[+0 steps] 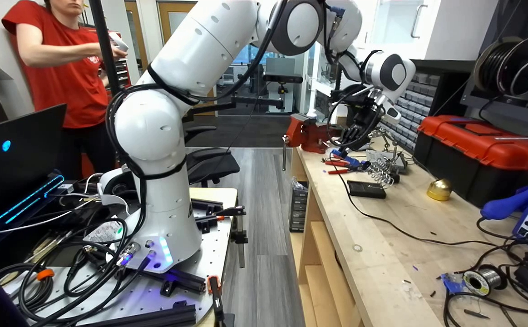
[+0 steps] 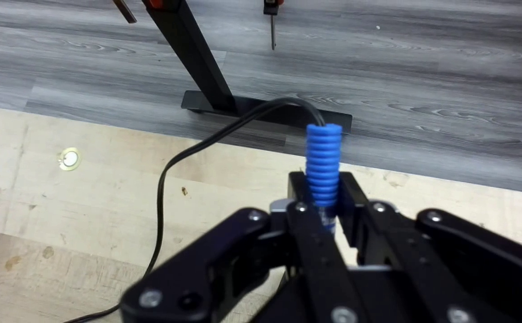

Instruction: Pick up the spot welding pen and put it on the welding pen holder

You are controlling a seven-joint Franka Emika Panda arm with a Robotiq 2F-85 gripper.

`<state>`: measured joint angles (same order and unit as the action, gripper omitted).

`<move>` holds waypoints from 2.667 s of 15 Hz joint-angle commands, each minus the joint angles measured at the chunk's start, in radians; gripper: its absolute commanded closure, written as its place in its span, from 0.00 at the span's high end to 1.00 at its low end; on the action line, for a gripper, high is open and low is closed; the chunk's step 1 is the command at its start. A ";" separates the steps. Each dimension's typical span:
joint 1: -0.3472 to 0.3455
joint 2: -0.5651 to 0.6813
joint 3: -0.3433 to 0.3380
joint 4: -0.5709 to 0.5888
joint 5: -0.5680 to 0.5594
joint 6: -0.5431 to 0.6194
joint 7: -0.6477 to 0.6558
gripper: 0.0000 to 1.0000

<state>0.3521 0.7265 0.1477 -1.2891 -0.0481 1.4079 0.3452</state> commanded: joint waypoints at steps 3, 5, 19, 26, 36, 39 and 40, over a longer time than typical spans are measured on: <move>0.044 0.085 -0.032 0.166 -0.038 -0.129 0.006 0.05; 0.053 0.100 -0.035 0.210 -0.042 -0.172 0.009 0.05; 0.107 0.284 -0.079 0.498 -0.066 -0.402 0.019 0.05; 0.127 0.371 -0.102 0.640 -0.068 -0.452 0.024 0.05; 0.124 0.434 -0.120 0.714 -0.070 -0.449 0.021 0.05; 0.126 0.436 -0.121 0.727 -0.072 -0.444 0.017 0.49; 0.125 0.435 -0.122 0.729 -0.071 -0.443 0.017 0.57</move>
<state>0.4661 1.1405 0.0382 -0.6194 -0.1077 0.9977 0.3453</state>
